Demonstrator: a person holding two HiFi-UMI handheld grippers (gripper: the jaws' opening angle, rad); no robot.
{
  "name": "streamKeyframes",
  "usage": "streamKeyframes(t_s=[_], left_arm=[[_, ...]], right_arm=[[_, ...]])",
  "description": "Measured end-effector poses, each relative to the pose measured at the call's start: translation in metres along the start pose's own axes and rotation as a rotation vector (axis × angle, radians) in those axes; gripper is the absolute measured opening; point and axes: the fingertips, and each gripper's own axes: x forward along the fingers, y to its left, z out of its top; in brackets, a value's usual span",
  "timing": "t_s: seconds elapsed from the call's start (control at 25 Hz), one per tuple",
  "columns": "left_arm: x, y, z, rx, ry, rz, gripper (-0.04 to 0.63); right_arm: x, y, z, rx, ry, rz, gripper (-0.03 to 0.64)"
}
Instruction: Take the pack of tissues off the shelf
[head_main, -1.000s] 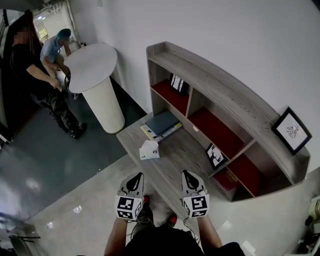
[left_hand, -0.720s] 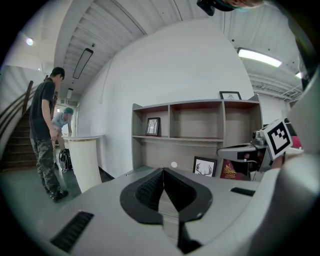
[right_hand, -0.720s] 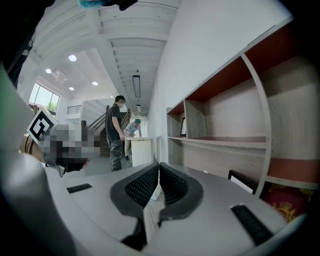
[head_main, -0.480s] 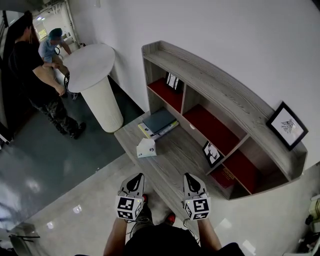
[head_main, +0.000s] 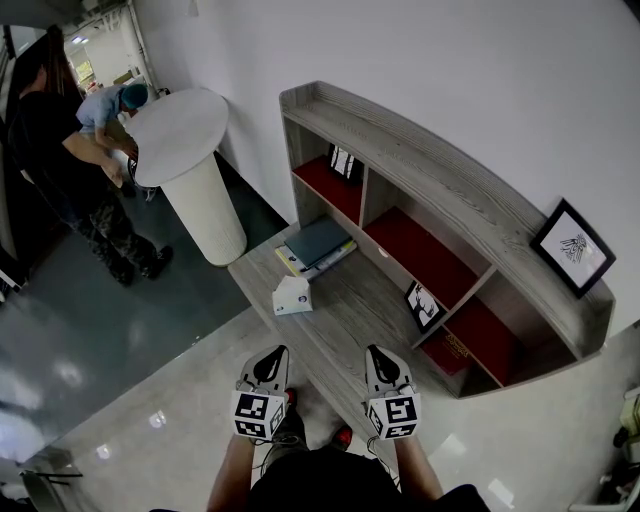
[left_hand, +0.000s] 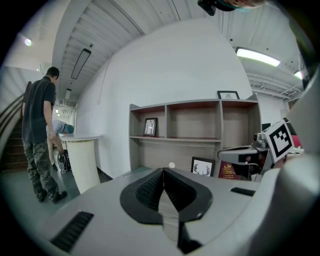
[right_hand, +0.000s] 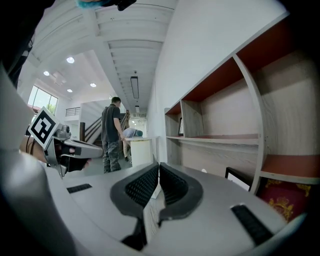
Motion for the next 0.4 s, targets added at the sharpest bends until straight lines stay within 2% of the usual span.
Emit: streamKeyframes(t_s=[0.4], left_arm=[[0.0006,-0.0006,0.0033,0.002,-0.005,-0.001,0.008]], right_arm=[[0.0010,-0.0001,0.0013,-0.002,-0.001,0.002,0.034]])
